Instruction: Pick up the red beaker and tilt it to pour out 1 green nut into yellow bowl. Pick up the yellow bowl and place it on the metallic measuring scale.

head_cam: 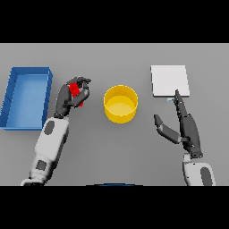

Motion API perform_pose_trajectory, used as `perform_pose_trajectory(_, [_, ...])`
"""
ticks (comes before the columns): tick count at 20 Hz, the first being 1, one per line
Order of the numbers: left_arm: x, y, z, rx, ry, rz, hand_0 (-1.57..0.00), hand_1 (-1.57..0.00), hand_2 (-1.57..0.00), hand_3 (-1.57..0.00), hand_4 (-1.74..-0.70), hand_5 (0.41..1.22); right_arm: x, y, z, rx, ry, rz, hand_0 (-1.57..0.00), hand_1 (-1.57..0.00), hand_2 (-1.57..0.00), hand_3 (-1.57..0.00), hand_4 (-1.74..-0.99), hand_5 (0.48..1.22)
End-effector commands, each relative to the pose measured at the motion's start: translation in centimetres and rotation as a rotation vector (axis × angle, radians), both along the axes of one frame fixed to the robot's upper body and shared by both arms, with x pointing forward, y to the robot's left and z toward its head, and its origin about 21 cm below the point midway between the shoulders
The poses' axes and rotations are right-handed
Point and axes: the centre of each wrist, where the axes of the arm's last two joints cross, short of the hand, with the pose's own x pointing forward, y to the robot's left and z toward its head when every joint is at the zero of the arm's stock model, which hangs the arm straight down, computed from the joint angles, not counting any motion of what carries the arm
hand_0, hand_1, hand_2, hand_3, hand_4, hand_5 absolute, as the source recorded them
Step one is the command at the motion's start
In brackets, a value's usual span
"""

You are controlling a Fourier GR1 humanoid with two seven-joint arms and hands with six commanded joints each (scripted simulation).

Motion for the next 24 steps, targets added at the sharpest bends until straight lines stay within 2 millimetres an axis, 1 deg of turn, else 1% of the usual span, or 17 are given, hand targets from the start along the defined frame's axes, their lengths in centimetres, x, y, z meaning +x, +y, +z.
perform_pose_trajectory(1, [0.1,-0.4,0.1,0.037,-0.001,0.005,-0.76,-0.78,-0.84,-0.88,-1.52,0.999,0.1,0.1,0.2,0.005,0.002,-0.003,0.00,0.00,0.00,0.00,-1.239,0.648])
perform_pose_trajectory(2, [0.2,-0.6,0.1,0.068,-0.023,-0.002,-0.92,-0.94,-0.99,-0.98,-1.56,1.043,0.2,0.5,0.0,0.012,0.003,0.004,0.00,0.00,0.00,0.00,-1.239,0.648])
perform_pose_trajectory(3, [0.2,-0.7,0.0,0.079,-0.042,-0.013,-1.05,-1.07,-1.11,-1.06,-1.59,1.079,-0.1,0.4,0.0,0.008,-0.002,0.007,0.00,0.00,0.00,0.00,-1.239,0.648])
perform_pose_trajectory(5, [0.1,-0.7,0.1,0.074,-0.050,-0.030,-1.24,-1.25,-1.27,-1.15,-1.64,1.130,0.1,0.1,0.1,0.006,-0.004,0.003,0.00,0.00,0.00,0.00,-1.242,0.650])
perform_pose_trajectory(8, [-0.1,-0.8,0.2,0.083,-0.030,-0.031,-1.40,-1.41,-1.42,-1.36,-1.54,1.174,0.5,0.4,0.1,0.030,-0.005,0.016,0.00,0.00,0.00,0.00,-1.255,0.644])
perform_pose_trajectory(9, [-0.2,-1.0,0.2,0.053,-0.039,-0.034,-1.43,-1.44,-1.45,-1.40,-1.58,1.171,0.3,0.4,-0.1,0.030,0.003,0.012,0.00,0.00,0.00,0.00,-1.251,0.641])
perform_pose_trajectory(10, [-0.1,-0.9,0.3,0.004,-0.050,-0.040,-1.46,-1.47,-1.47,-1.43,-1.61,1.165,0.1,0.1,-0.1,0.012,-0.009,0.016,0.00,0.00,0.00,0.00,-1.245,0.642])
perform_pose_trajectory(12, [0.4,-0.2,1.3,-0.061,-0.070,-0.047,-1.50,-1.50,-1.51,-1.48,-1.66,1.150,0.2,0.3,0.2,0.013,-0.006,0.016,0.00,0.00,0.00,0.00,-1.246,0.644])
perform_pose_trajectory(13, [0.6,-0.3,2.0,-0.083,-0.090,-0.052,-1.51,-1.52,-1.52,-1.50,-1.68,1.144,-0.1,0.4,-0.1,0.001,-0.008,0.018,0.00,0.00,0.00,0.00,-1.238,0.643])
perform_pose_trajectory(14, [0.9,0.0,2.8,-0.089,-0.090,-0.056,-1.53,-1.53,-1.53,-1.52,-1.69,1.140,0.1,0.5,0.0,0.005,-0.009,0.018,0.00,0.00,0.00,0.00,-1.236,0.644])
perform_pose_trajectory(15, [0.9,0.0,3.3,-0.088,-0.103,-0.060,-1.54,-1.54,-1.54,-1.53,-1.70,1.135,0.3,0.2,0.0,0.001,-0.010,0.012,0.00,0.00,0.00,0.00,-1.233,0.644])
perform_pose_trajectory(17, [1.2,0.3,4.6,-0.074,-0.130,-0.089,-1.55,-1.55,-1.55,-1.54,-1.71,1.132,0.0,0.2,0.0,0.001,-0.025,0.012,0.00,0.00,0.00,0.00,-1.227,0.647])
perform_pose_trajectory(19, [1.5,0.3,5.5,-0.024,-0.138,-0.109,-1.56,-1.56,-1.56,-1.55,-1.72,1.130,0.2,-0.1,0.2,-0.015,-0.037,0.008,0.00,0.00,0.00,0.00,-1.219,0.653])
perform_pose_trajectory(21, [1.7,0.7,6.0,0.018,-0.134,-0.121,-1.56,-1.56,-1.56,-1.55,-1.72,1.133,-0.1,0.4,-0.4,-0.030,-0.047,0.015,0.00,0.00,0.00,0.00,-1.219,0.659])
perform_pose_trajectory(22, [1.9,0.8,6.2,0.037,-0.133,-0.127,-1.56,-1.56,-1.56,-1.55,-1.72,1.135,0.0,0.4,-0.1,-0.043,-0.049,0.013,0.00,0.00,0.00,0.00,-1.219,0.660])
perform_pose_trajectory(24, [2.2,1.2,6.6,0.069,-0.140,-0.141,-1.56,-1.56,-1.56,-1.55,-1.72,1.139,-0.3,0.3,-0.2,-0.042,-0.058,0.010,0.00,0.00,0.00,0.00,-1.219,0.661])
